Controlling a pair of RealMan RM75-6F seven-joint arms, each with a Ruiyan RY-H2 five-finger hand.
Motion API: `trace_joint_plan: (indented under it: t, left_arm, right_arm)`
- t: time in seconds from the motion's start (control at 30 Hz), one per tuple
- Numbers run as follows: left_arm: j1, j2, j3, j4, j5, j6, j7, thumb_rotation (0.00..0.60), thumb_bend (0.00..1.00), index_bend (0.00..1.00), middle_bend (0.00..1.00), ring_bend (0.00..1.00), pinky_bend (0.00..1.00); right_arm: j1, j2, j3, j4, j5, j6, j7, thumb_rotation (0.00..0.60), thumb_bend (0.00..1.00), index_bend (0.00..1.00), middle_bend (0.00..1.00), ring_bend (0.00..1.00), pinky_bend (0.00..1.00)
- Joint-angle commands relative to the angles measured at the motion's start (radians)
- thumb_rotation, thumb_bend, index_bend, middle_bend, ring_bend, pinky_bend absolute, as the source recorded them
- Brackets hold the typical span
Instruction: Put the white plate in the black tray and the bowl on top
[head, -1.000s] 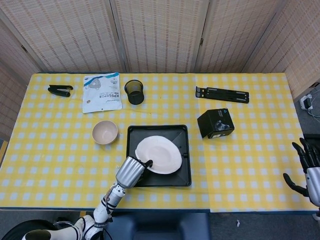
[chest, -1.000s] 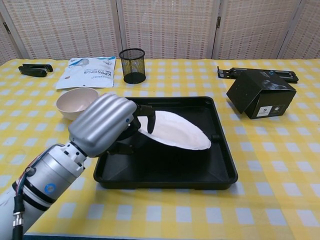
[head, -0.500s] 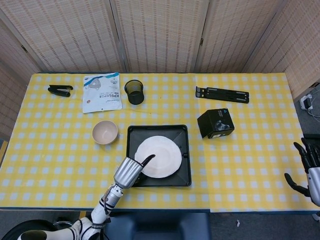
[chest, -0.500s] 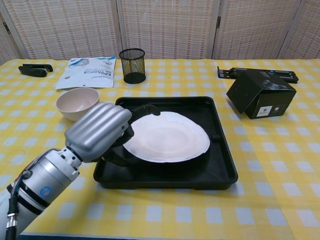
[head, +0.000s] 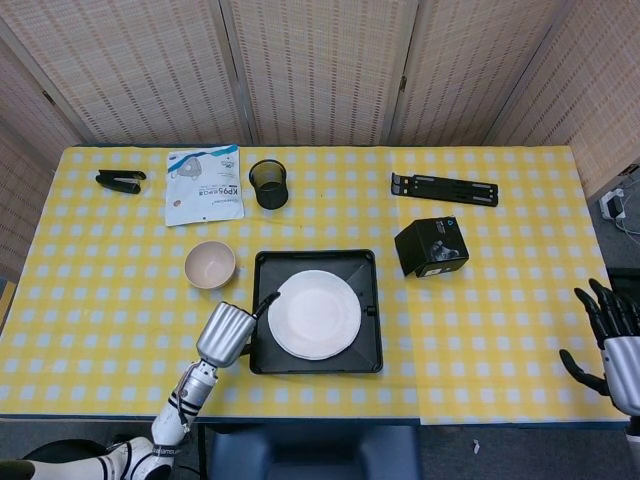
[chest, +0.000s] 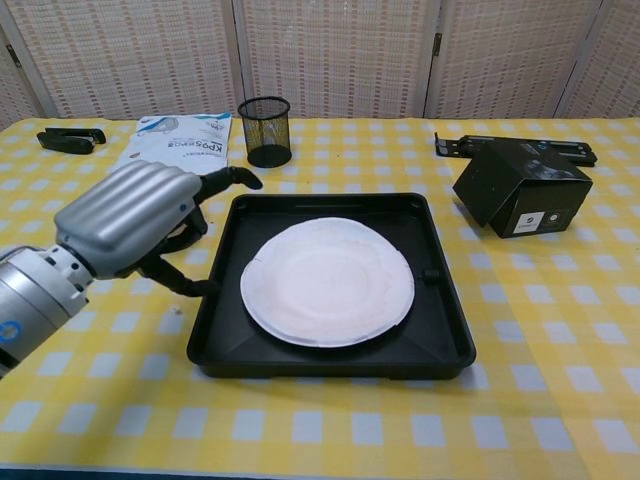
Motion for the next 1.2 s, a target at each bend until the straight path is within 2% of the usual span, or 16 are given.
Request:
trace_joint_plan:
  t: [0.03, 0.1, 0.2, 0.33, 0.53, 0.83, 1.07, 1.2]
  left_arm:
    - [0.007, 0.007, -0.024, 0.006, -0.034, 0.0, -0.014, 0.6, 0.23, 0.29, 1.0, 1.0, 1.0]
    - [0.007, 0.012, -0.038, 0.019, -0.061, -0.013, -0.019, 0.6, 0.3, 0.34, 1.0, 1.0, 1.0]
    - [0.002, 0.02, -0.058, 0.039, -0.108, -0.046, 0.005, 0.6, 0.32, 0.37, 1.0, 1.0, 1.0]
    - [-0.005, 0.033, -0.08, 0.04, -0.166, -0.086, 0.032, 0.6, 0.35, 0.38, 1.0, 1.0, 1.0]
    - [-0.024, 0.015, -0.1, 0.091, -0.198, -0.102, 0.027, 0.6, 0.4, 0.38, 1.0, 1.0, 1.0]
    - [-0.055, -0.018, -0.134, 0.199, -0.275, -0.158, 0.018, 0.6, 0.42, 0.39, 1.0, 1.0, 1.0]
    - [-0.065, -0.024, -0.139, 0.252, -0.308, -0.185, -0.003, 0.6, 0.42, 0.4, 1.0, 1.0, 1.0]
    - [-0.066, -0.034, -0.129, 0.281, -0.313, -0.186, 0.008, 0.6, 0.42, 0.46, 1.0, 1.0, 1.0]
  right_arm:
    - [0.0, -0.002, -0.003, -0.001, -0.005, 0.001, -0.004, 0.6, 0.34, 0.0, 0.0, 0.0, 0.0]
    - [0.0, -0.003, -0.004, -0.001, -0.009, 0.001, -0.007, 0.6, 0.34, 0.0, 0.0, 0.0, 0.0]
    - [0.0, -0.003, -0.005, -0.002, -0.011, 0.0, -0.008, 0.6, 0.34, 0.0, 0.0, 0.0, 0.0]
    - [0.001, -0.003, -0.005, -0.002, -0.012, -0.003, -0.011, 0.6, 0.34, 0.0, 0.0, 0.0, 0.0]
    - [0.005, -0.005, -0.004, -0.003, -0.008, -0.014, -0.017, 0.6, 0.34, 0.0, 0.0, 0.0, 0.0]
    - [0.012, -0.008, 0.004, -0.002, 0.012, -0.029, -0.027, 0.6, 0.34, 0.0, 0.0, 0.0, 0.0]
    - [0.02, -0.014, 0.011, -0.003, 0.03, -0.048, -0.042, 0.6, 0.34, 0.0, 0.0, 0.0, 0.0]
    - [0.022, -0.017, 0.011, -0.005, 0.034, -0.054, -0.05, 0.6, 0.34, 0.0, 0.0, 0.0, 0.0]
